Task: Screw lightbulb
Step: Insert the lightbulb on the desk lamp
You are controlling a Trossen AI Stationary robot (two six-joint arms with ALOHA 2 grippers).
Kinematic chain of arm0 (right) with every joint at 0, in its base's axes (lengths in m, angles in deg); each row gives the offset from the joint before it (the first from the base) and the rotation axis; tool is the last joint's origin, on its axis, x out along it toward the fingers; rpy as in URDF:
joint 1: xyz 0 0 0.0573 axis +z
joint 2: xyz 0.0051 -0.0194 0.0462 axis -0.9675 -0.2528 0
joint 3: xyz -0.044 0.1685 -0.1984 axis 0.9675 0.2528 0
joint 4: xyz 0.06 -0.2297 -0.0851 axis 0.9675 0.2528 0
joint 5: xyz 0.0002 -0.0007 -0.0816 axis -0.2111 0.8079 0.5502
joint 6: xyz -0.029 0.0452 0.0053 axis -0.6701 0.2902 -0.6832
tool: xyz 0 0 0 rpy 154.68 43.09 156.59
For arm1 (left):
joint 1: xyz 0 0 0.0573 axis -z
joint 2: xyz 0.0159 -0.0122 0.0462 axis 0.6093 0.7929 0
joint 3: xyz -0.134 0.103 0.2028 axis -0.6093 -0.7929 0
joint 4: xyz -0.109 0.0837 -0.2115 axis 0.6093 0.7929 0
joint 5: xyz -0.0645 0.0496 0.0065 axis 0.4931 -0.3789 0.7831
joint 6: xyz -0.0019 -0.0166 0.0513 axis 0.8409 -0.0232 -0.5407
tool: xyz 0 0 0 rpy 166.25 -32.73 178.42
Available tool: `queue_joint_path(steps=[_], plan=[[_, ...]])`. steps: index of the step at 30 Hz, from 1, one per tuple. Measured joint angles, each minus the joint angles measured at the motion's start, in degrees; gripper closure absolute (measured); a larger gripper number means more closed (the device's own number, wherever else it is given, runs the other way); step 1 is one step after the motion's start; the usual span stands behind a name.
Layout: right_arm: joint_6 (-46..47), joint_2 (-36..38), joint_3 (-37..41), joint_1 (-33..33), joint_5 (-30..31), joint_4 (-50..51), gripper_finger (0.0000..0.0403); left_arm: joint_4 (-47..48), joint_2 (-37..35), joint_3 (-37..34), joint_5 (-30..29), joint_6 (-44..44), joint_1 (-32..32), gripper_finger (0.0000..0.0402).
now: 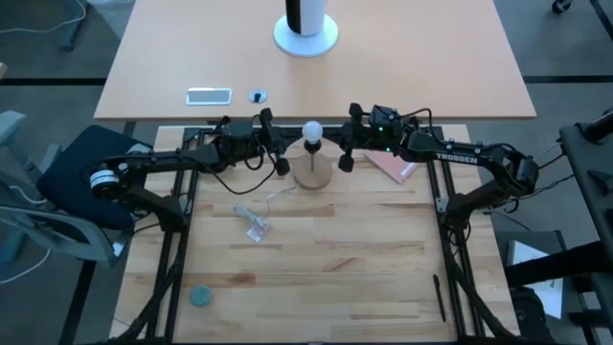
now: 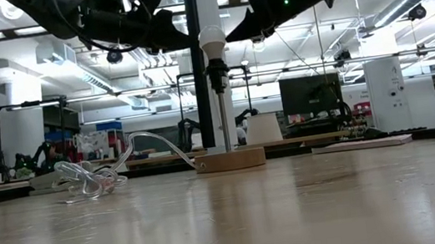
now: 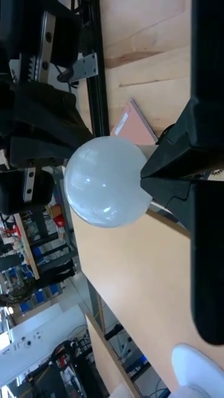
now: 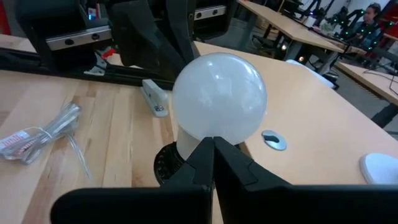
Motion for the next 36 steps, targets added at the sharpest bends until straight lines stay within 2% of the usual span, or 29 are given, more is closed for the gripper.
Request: queue_joint_path(steps=[6,11,22,36], plan=[[0.0,0.0,0.0,0.0,0.6,0.1,0.0403,0.8,0.0,0.0,0.0,0.0,0.0,0.0401],[-1.3,0.8,0.0,-0.3,10.3,1.6,0.0403,1.1,0.0,0.0,0.0,0.0,0.0,0.0401],[-2.2,-1.7,0.0,-0.4,6.3,-2.9,0.0403,1.1,0.0,0.0,0.1,0.0,0.0,0.0401],[-2.0,-1.4,0.0,0.9,3.9,-2.6,0.0403,0.8,0.0,0.0,-0.1,-0.9,-0.1,0.0402]])
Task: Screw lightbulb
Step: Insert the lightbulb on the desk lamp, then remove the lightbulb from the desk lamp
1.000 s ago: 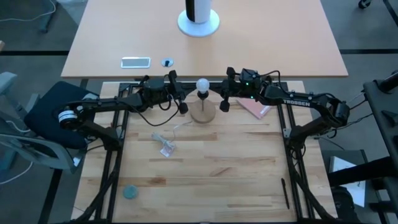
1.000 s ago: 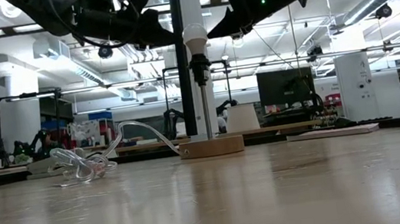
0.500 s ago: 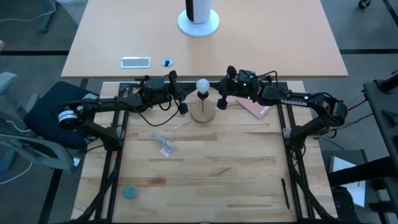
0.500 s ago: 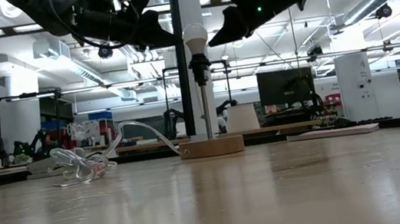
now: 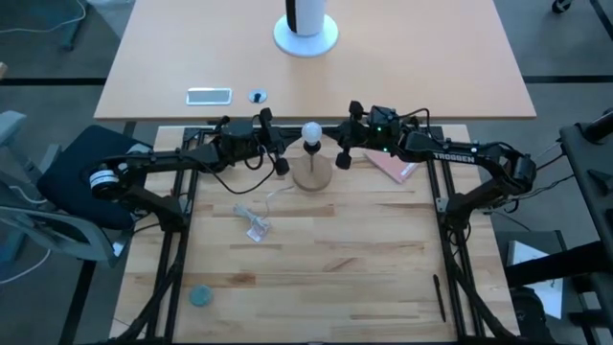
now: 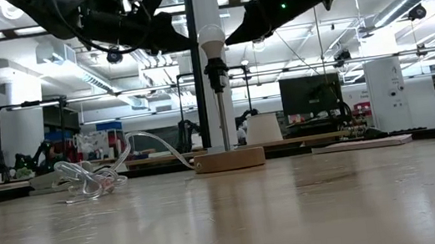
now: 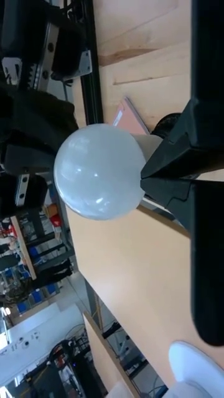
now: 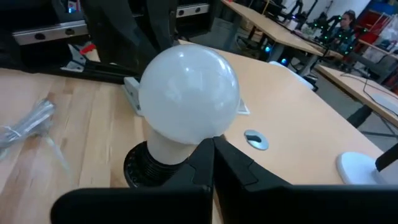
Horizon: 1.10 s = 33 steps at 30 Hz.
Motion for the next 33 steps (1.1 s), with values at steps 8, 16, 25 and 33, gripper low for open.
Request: queue_joint_path(steps=[8,16,25,33], plan=[[0.0,0.0,0.0,0.3,-0.7,0.2,0.0403,0.3,0.0,0.0,-0.4,1.1,-0.1,0.0402],[0.5,0.0,0.0,0.4,-0.4,0.9,0.0403,0.4,0.0,0.0,-1.8,1.1,-0.1,0.0401],[1.2,2.0,0.0,0.5,5.2,5.7,0.0403,0.9,-1.2,0.0,-1.4,2.0,0.0,0.0402],[2.2,3.2,0.0,0.5,4.9,7.4,0.0403,2.9,-2.4,0.0,-1.8,2.3,0.0,0.0402]])
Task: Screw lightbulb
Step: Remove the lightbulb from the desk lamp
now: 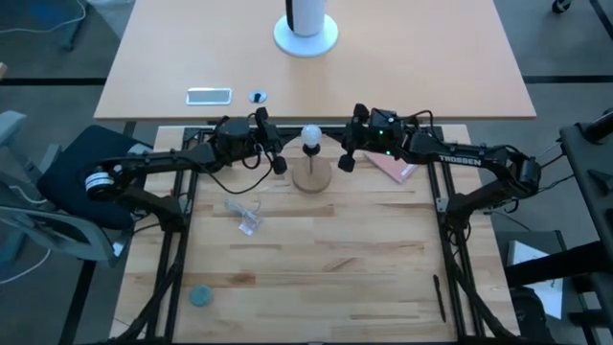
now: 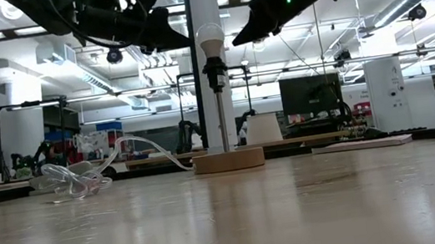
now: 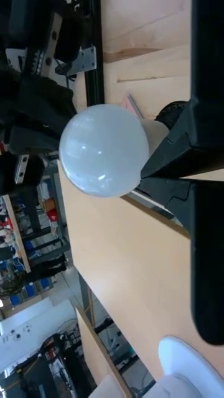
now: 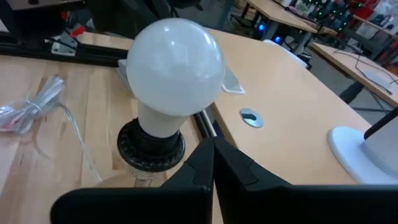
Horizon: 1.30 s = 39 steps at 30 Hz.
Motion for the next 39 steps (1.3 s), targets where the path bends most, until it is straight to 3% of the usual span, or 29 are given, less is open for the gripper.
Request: queue_joint_path(steps=[4,8,17,22,35,39], plan=[[0.4,0.0,0.0,1.0,-4.3,-0.6,0.0403,-0.4,0.1,0.0,-4.8,-3.4,-0.1,0.0401],[0.0,0.0,0.0,2.5,-7.1,-2.1,0.0403,-4.5,1.3,0.0,-4.5,-6.5,-0.3,0.0402],[-0.3,-1.8,0.0,3.2,-6.8,-7.7,0.0403,-4.9,4.9,2.1,-0.8,-7.2,-0.2,0.0401],[1.1,-2.4,0.0,2.9,-3.7,-7.8,0.0403,-4.7,4.8,2.2,-0.2,-7.4,0.0,0.0401],[2.4,-2.4,0.0,2.1,-2.3,-6.4,0.0403,-1.3,4.3,2.3,4.3,-8.0,0.0,0.0401],[2.4,-2.4,0.0,1.9,-1.0,-6.5,0.0403,0.0,4.3,2.3,8.2,-7.9,0.4,0.0401]])
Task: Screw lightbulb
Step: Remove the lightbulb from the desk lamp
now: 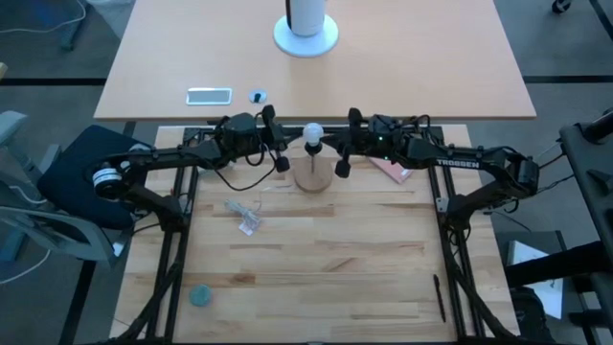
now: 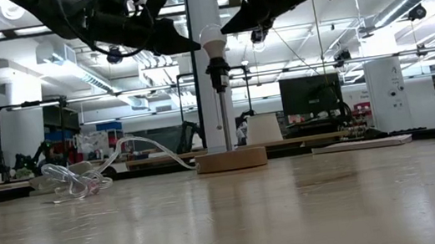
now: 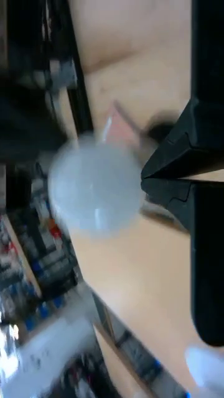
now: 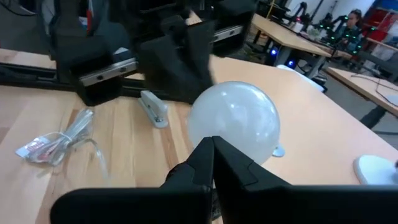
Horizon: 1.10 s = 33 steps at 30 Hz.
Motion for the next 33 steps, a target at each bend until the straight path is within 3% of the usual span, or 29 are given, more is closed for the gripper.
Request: queue_joint_path(steps=[3,10,16,18,24,33], plan=[[0.1,-0.4,0.0,-0.1,0.5,0.8,0.0403,0.0,0.0,0.0,3.6,0.0,0.9,0.0401],[0.1,-0.2,0.1,-0.2,0.8,2.2,0.0403,0.5,-1.0,0.0,0.7,0.8,1.8,0.0401],[-0.3,1.1,0.1,-0.2,3.8,3.5,0.0403,-0.1,-2.6,0.0,-16.7,-1.7,1.2,0.0402],[-0.8,1.1,0.1,-0.2,3.9,2.8,0.0403,-2.5,-1.6,0.0,-18.9,-3.5,0.2,0.0401],[-1.6,1.2,0.1,-0.5,3.8,1.4,0.0403,-7.9,2.5,1.6,-14.8,-5.2,-1.7,0.0401],[-1.8,1.0,0.1,-1.4,3.0,1.6,0.0403,-3.4,8.0,8.0,-13.0,-6.5,-1.9,0.0401]])
